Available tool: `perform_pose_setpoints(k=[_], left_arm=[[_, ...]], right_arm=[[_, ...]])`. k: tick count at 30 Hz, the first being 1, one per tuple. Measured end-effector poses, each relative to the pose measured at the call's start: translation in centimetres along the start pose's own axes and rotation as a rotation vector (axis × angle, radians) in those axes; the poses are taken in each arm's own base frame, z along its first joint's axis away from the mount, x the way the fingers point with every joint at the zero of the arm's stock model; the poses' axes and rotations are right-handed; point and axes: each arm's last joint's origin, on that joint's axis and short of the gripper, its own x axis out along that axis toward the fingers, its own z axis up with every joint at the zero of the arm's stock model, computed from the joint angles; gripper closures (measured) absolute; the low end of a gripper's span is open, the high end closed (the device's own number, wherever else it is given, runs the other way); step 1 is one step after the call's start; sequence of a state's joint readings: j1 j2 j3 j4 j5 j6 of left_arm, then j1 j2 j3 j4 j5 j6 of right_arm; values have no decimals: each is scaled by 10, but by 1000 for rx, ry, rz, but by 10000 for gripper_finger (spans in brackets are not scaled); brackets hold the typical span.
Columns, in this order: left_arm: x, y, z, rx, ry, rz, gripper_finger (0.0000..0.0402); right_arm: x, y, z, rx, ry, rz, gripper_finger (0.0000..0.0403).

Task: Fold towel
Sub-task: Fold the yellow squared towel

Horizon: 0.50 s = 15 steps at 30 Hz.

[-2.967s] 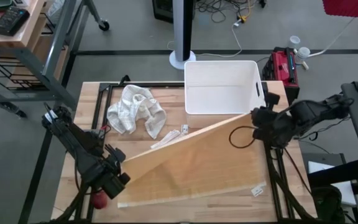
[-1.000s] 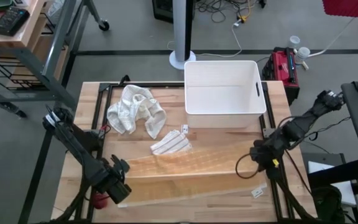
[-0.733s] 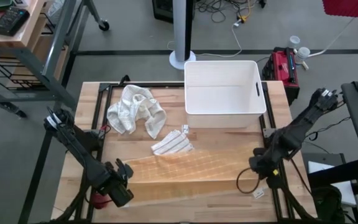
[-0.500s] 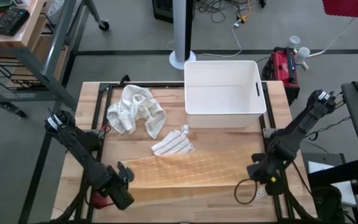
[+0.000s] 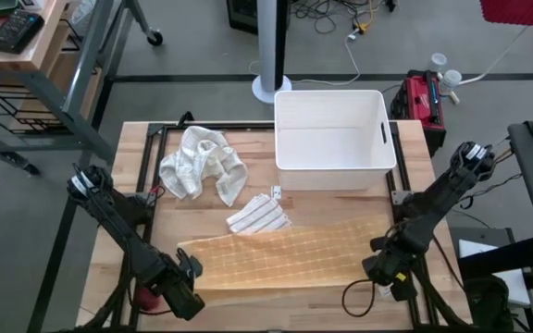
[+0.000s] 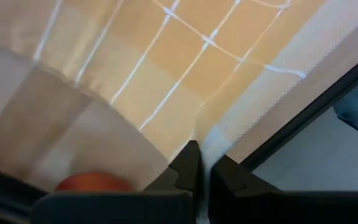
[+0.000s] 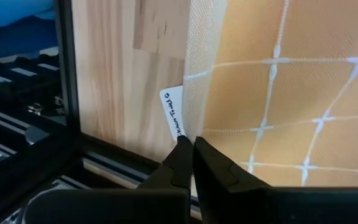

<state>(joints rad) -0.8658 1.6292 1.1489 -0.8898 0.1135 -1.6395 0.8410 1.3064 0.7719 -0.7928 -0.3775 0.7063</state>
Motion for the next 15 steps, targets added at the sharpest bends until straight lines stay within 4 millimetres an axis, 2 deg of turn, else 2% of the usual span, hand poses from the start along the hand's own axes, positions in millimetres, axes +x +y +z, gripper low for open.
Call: perform_pose_setpoints(k=[8,15], left_arm=[[20,-11,1,3,11,-17,343],[23,-16,-2,-38,52,-54,297]], right_arm=[[3,3,4,16,-12,38,343],[-3,5,-1,58,35,97,292]])
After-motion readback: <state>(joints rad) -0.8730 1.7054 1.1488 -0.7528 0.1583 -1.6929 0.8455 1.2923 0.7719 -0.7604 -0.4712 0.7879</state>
